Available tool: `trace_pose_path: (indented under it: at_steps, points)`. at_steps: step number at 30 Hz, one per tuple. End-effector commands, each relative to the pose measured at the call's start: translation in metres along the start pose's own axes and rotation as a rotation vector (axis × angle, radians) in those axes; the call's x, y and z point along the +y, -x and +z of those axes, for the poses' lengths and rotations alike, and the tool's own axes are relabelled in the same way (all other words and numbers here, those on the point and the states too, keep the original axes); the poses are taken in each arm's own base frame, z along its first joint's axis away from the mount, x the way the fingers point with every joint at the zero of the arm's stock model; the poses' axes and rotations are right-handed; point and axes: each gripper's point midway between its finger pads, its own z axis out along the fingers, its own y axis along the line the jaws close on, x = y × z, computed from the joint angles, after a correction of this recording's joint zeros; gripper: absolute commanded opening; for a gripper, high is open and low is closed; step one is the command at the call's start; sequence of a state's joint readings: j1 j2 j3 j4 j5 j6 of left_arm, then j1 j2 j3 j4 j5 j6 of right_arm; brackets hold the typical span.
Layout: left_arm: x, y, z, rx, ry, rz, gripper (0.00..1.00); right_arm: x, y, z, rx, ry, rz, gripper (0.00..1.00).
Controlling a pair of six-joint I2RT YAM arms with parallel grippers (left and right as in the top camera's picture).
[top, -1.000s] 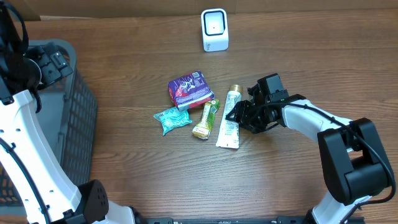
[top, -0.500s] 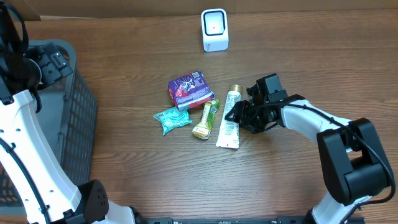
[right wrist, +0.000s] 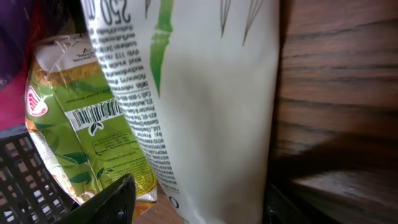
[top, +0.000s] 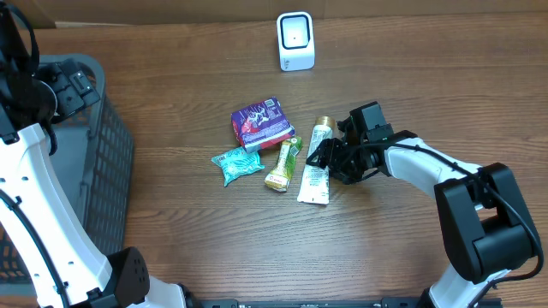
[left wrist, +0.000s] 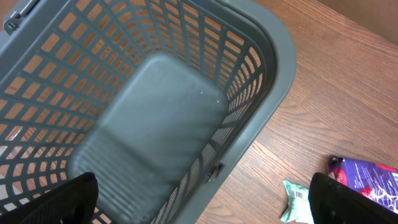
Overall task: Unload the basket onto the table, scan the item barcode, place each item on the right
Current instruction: 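Grasp the white tube with the right gripper and lift it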
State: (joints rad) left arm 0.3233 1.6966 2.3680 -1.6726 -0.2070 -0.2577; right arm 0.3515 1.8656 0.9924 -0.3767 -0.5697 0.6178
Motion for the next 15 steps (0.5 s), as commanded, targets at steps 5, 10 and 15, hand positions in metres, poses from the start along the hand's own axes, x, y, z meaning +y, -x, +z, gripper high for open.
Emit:
trace_pose_path:
  at_steps: [5,10,15]
  points:
    - [0.0025,0.0005,0.0041,0.007,0.017,0.01,1.0,-0.0128,-0.006,0.0067,0.001,-0.054,0.027,0.65]
    - [0.0025,0.0005,0.0041,0.007,0.017,0.01,1.0,-0.0123,-0.0073,0.007,0.005,-0.053,0.062,0.64]
    - [0.0025,0.0005,0.0041,0.007,0.017,0.01,1.0,-0.0054,-0.0133,0.0163,-0.009,-0.07,0.05,0.67]
